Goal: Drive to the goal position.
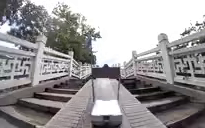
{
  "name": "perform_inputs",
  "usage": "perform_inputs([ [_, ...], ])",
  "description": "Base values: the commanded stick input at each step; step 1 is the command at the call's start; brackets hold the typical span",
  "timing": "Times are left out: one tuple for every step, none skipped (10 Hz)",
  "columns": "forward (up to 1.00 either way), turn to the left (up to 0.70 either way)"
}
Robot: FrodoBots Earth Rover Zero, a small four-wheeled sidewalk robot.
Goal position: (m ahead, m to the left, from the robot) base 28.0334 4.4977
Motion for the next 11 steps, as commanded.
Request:
perform_inputs([
  [0.00,0.00],
  [0.00,0.00],
  [0.00,0.00],
  [0.00,0.00],
  [0.00,0.00],
  [0.00,0.00],
  [0.00,0.00],
  [0.00,0.00],
  [0.14,0.00],
  [0.29,0.00],
  [0.43,0.00],
])
